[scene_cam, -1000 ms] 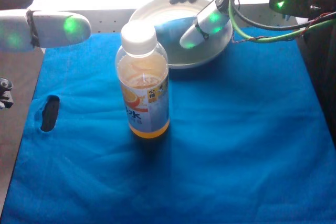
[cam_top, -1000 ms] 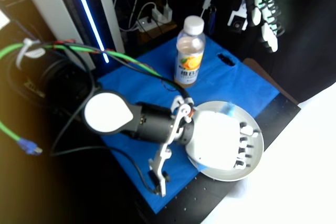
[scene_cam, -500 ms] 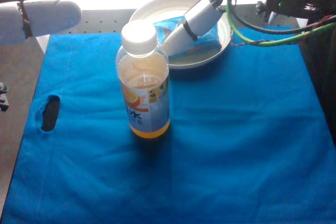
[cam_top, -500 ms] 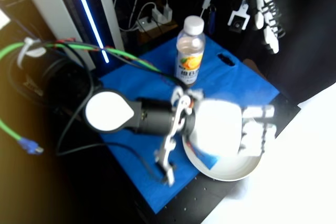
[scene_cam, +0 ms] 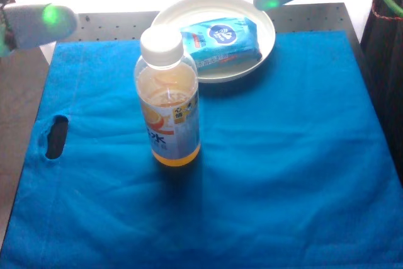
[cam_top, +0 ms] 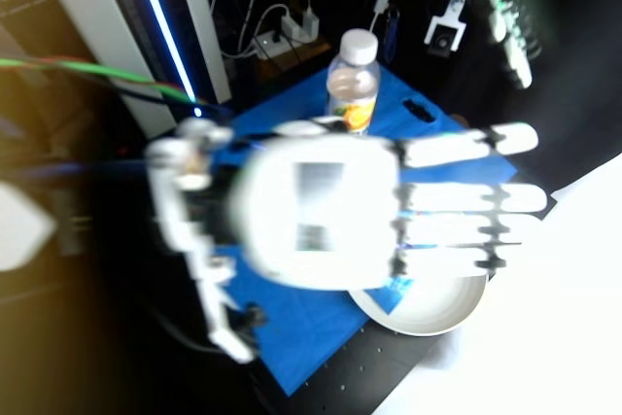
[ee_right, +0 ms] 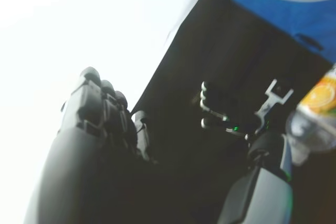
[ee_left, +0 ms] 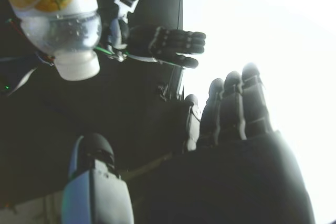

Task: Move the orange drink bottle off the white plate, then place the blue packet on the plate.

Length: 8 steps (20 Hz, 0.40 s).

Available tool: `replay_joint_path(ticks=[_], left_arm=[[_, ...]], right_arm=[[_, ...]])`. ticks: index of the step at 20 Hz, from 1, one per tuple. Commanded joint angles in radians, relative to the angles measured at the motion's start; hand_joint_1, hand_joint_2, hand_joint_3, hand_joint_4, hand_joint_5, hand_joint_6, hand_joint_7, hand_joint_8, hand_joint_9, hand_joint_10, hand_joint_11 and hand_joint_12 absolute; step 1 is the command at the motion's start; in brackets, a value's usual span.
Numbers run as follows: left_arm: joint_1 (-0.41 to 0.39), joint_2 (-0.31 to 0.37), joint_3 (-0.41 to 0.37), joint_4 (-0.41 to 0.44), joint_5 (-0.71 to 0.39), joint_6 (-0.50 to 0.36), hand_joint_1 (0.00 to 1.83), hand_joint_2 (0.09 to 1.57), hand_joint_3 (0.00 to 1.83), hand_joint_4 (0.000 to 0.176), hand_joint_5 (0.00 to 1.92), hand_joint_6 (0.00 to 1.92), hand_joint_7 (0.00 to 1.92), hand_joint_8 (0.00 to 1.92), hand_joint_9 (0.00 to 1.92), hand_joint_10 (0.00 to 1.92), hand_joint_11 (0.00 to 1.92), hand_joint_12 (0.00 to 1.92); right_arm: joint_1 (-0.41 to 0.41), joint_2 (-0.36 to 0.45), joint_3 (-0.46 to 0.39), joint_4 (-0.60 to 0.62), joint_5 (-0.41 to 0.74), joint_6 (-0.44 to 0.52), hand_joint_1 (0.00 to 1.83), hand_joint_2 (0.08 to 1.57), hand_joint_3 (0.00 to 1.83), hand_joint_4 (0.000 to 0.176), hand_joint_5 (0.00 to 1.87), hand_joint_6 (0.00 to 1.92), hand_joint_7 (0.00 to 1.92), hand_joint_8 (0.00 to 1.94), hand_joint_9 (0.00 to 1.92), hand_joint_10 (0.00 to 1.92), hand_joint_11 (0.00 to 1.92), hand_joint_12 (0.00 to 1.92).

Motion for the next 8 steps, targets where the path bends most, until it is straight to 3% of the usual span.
replay_joint_path(ticks=[1, 4, 6, 8], left_arm=[[0.001, 0.017, -0.008, -0.073, -0.159, 0.013, 0.25, 0.89, 0.00, 0.176, 0.00, 0.00, 0.00, 0.00, 0.00, 0.00, 0.00, 0.00], [0.009, 0.029, -0.026, -0.097, -0.222, 0.038, 0.29, 0.86, 0.00, 0.176, 0.00, 0.00, 0.00, 0.00, 0.00, 0.00, 0.00, 0.00], [0.009, 0.032, -0.038, -0.104, -0.250, 0.052, 0.27, 0.89, 0.00, 0.176, 0.00, 0.00, 0.00, 0.00, 0.00, 0.00, 0.00, 0.00], [0.012, 0.031, -0.053, -0.109, -0.291, 0.070, 0.28, 0.90, 0.00, 0.176, 0.00, 0.00, 0.00, 0.00, 0.00, 0.00, 0.00, 0.00]], right_arm=[[0.005, 0.009, -0.030, 0.098, 0.147, -0.038, 0.71, 0.61, 0.00, 0.176, 0.00, 0.00, 0.00, 0.00, 0.00, 0.00, 0.02, 0.01], [-0.020, 0.073, -0.126, 0.174, 0.204, -0.140, 0.80, 0.70, 0.01, 0.176, 0.00, 0.00, 0.00, 0.00, 0.00, 0.00, 0.02, 0.02], [-0.041, 0.095, -0.155, 0.211, 0.249, -0.156, 0.80, 0.59, 0.00, 0.176, 0.00, 0.00, 0.00, 0.00, 0.00, 0.00, 0.03, 0.02], [-0.078, 0.113, -0.183, 0.265, 0.324, -0.163, 0.73, 0.60, 0.00, 0.176, 0.00, 0.00, 0.00, 0.00, 0.00, 0.00, 0.00, 0.00]])
